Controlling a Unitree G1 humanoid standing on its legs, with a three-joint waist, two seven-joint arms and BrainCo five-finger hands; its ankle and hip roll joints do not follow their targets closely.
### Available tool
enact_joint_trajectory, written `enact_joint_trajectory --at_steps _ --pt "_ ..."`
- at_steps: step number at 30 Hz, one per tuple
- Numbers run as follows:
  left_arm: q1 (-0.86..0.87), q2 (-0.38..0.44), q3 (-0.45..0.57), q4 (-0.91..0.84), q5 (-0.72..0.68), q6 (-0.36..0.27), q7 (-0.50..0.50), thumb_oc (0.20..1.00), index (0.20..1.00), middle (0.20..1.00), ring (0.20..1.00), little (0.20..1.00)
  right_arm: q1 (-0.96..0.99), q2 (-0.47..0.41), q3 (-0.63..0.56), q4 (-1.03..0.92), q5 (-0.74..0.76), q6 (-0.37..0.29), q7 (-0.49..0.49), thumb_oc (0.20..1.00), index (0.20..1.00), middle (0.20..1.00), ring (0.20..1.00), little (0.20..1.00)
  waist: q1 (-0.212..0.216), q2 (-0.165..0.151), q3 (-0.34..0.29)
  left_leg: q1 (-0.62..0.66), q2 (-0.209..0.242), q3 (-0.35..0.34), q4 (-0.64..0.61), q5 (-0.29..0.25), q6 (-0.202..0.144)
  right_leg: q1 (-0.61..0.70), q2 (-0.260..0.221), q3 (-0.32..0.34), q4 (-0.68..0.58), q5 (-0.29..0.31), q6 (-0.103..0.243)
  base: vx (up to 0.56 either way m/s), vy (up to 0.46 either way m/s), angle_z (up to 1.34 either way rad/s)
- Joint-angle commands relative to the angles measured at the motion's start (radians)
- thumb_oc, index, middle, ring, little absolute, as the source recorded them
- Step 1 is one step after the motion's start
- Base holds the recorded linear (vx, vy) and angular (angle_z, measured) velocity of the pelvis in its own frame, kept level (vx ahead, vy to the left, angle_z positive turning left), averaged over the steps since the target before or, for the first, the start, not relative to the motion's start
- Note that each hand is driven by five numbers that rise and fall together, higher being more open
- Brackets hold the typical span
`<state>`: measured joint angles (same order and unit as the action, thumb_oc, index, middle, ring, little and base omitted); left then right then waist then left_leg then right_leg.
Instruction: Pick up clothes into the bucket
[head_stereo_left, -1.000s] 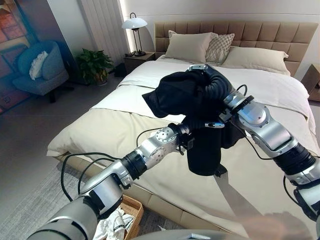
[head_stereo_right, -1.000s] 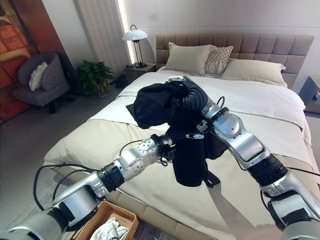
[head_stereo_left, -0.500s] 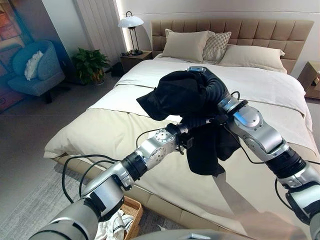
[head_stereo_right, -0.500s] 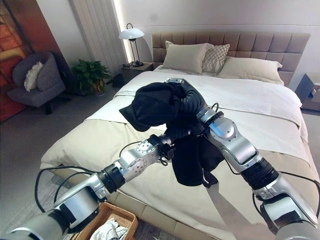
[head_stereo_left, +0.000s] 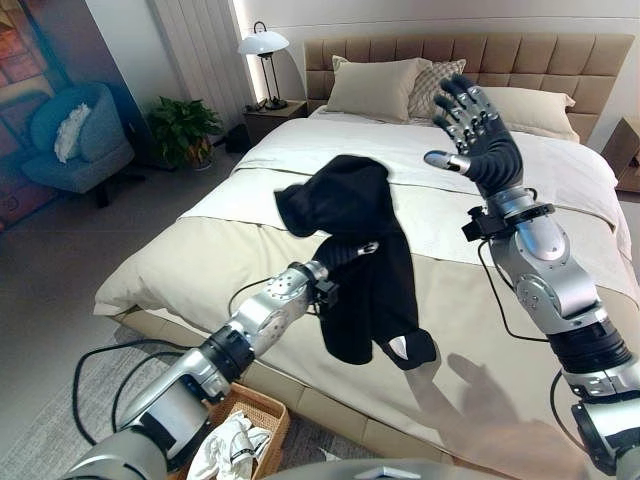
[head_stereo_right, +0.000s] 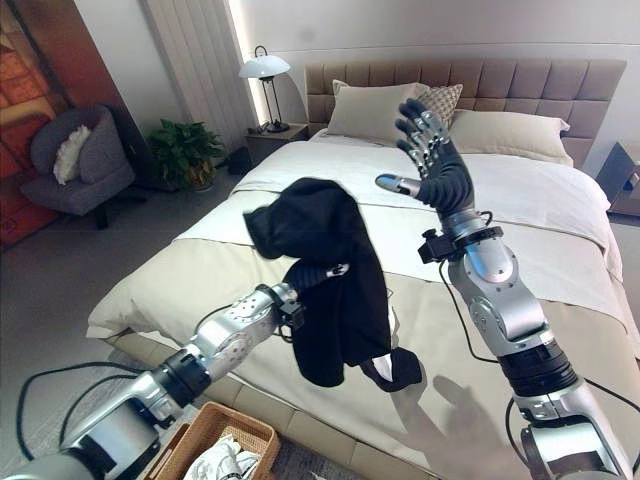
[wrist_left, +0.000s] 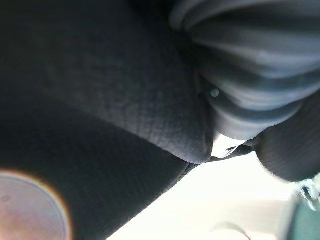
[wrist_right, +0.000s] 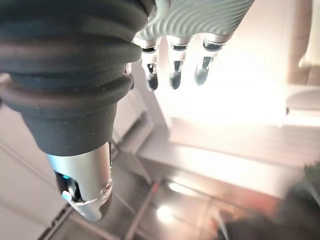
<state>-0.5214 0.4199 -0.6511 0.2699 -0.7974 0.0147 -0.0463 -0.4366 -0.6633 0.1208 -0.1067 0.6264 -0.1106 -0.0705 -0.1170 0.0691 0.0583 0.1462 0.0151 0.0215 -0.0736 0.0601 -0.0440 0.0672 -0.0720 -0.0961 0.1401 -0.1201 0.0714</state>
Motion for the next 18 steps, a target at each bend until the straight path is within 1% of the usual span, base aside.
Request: enact_joint_trajectory --at_steps 1,3,5,9,10,11,12,13,14,16,17,18 --pt "-0.038 0.039 0.123 -0.025 0.006 -0.079 0.018 0.2 0.2 0.2 0.2 0.2 0.048 0.04 -0.085 -0.021 0.026 -0.057 -0.025 1.0 1.0 1.0 1.0 1.0 0.03 -0.071 -0.043 -0.036 -0.039 -0.027 0.117 -0.12 0.013 0.02 -0.069 -0.019 -0.076 0.095 0.066 0.0 0.0 0.0" --pt "-0.002 0.057 0.166 -0.049 0.004 -0.081 0.023 0.2 0.2 0.2 0.2 0.2 0.102 0.082 -0.112 0.0 0.049 -0.057 -0.032 1.0 1.0 1.0 1.0 1.0 0.032 -0.07 -0.041 -0.038 -0.04 -0.03 0.118 -0.121 0.012 0.021 -0.069 -0.022 -0.077 0.093 0.065 0.0 0.0 0.0" --pt "0.031 0.09 0.209 -0.082 0.018 -0.084 0.026 0.2 0.2 0.2 0.2 0.2 0.149 0.11 -0.137 -0.003 0.01 -0.049 -0.041 1.0 1.0 1.0 1.0 1.0 0.034 -0.068 -0.042 -0.038 -0.041 -0.032 0.118 -0.121 0.012 0.022 -0.069 -0.024 -0.078 0.092 0.064 0.01 -0.001 0.02" --pt "0.064 0.187 0.329 -0.133 0.164 -0.113 0.045 0.2 0.2 0.2 0.2 0.2 0.262 0.163 -0.216 0.03 -0.194 -0.037 -0.084 1.0 1.0 1.0 1.0 1.0 0.037 -0.056 -0.034 -0.04 -0.043 -0.037 0.118 -0.122 0.012 0.025 -0.07 -0.031 -0.078 0.086 0.062 0.01 0.008 0.09" --pt "0.066 0.187 0.33 -0.135 0.165 -0.113 0.045 0.2 0.2 0.2 0.2 0.2 0.263 0.164 -0.215 0.028 -0.196 -0.036 -0.085 1.0 1.0 1.0 1.0 1.0 0.036 -0.056 -0.035 -0.04 -0.043 -0.037 0.118 -0.122 0.012 0.025 -0.07 -0.031 -0.078 0.086 0.062 0.01 0.006 0.16" --pt "0.078 0.217 0.36 -0.145 0.196 -0.12 0.04 0.2 0.2 0.2 0.2 0.2 0.297 0.188 -0.228 0.056 -0.211 -0.036 -0.091 1.0 1.0 1.0 1.0 1.0 0.036 -0.053 -0.033 -0.04 -0.044 -0.038 0.119 -0.123 0.012 0.026 -0.071 -0.033 -0.078 0.085 0.062 0.01 0.008 0.11" --pt "0.107 0.27 0.413 -0.164 0.235 -0.133 0.044 0.2 0.2 0.2 0.2 0.2 0.357 0.235 -0.231 0.101 -0.184 -0.032 -0.075 1.0 1.0 1.0 1.0 1.0 0.038 -0.046 -0.028 -0.042 -0.045 -0.039 0.118 -0.122 0.012 0.027 -0.071 -0.037 -0.079 0.084 0.062 0.01 0.008 0.07" --pt "0.11 0.271 0.414 -0.166 0.236 -0.132 0.044 0.2 0.2 0.2 0.2 0.2 0.358 0.237 -0.23 0.101 -0.184 -0.033 -0.074 1.0 1.0 1.0 1.0 1.0 0.037 -0.047 -0.029 -0.041 -0.046 -0.039 0.118 -0.122 0.012 0.027 -0.071 -0.038 -0.079 0.084 0.062 0.0 0.0 0.0" --pt "0.137 0.37 0.484 -0.189 0.307 -0.141 0.05 0.2 0.2 0.2 0.2 0.2 0.414 0.258 -0.237 0.142 -0.202 -0.023 -0.058 1.0 1.0 1.0 1.0 1.0 0.04 -0.041 -0.024 -0.044 -0.047 -0.04 0.121 -0.123 0.01 0.028 -0.072 -0.04 -0.078 0.082 0.062 0.0 0.0 0.0" --pt "0.155 0.48 0.545 -0.196 0.348 -0.162 0.056 0.2 0.2 0.2 0.2 0.2 0.459 0.276 -0.23 0.209 -0.2 -0.015 -0.036 1.0 1.0 1.0 1.0 1.0 0.042 -0.035 -0.02 -0.046 -0.048 -0.041 0.122 -0.122 0.008 0.028 -0.073 -0.042 -0.078 0.082 0.062 0.0 0.0 0.0" --pt "0.171 0.544 0.589 -0.202 0.363 -0.175 0.059 0.2 0.2 0.2 0.2 0.2 0.484 0.276 -0.229 0.237 -0.23 -0.011 -0.024 1.0 1.0 1.0 1.0 1.0 0.044 -0.031 -0.018 -0.047 -0.049 -0.043 0.121 -0.121 0.008 0.028 -0.074 -0.044 -0.079 0.082 0.063 0.01 0.001 0.05" --pt "0.172 0.544 0.59 -0.203 0.363 -0.175 0.059 0.2 0.2 0.2 0.2 0.2 0.484 0.276 -0.228 0.238 -0.23 -0.011 -0.024 1.0 1.0 1.0 1.0 1.0 0.043 -0.031 -0.018 -0.047 -0.049 -0.043 0.121 -0.121 0.008 0.028 -0.075 -0.044 -0.079 0.082 0.063 0.01 0.007 0.07"
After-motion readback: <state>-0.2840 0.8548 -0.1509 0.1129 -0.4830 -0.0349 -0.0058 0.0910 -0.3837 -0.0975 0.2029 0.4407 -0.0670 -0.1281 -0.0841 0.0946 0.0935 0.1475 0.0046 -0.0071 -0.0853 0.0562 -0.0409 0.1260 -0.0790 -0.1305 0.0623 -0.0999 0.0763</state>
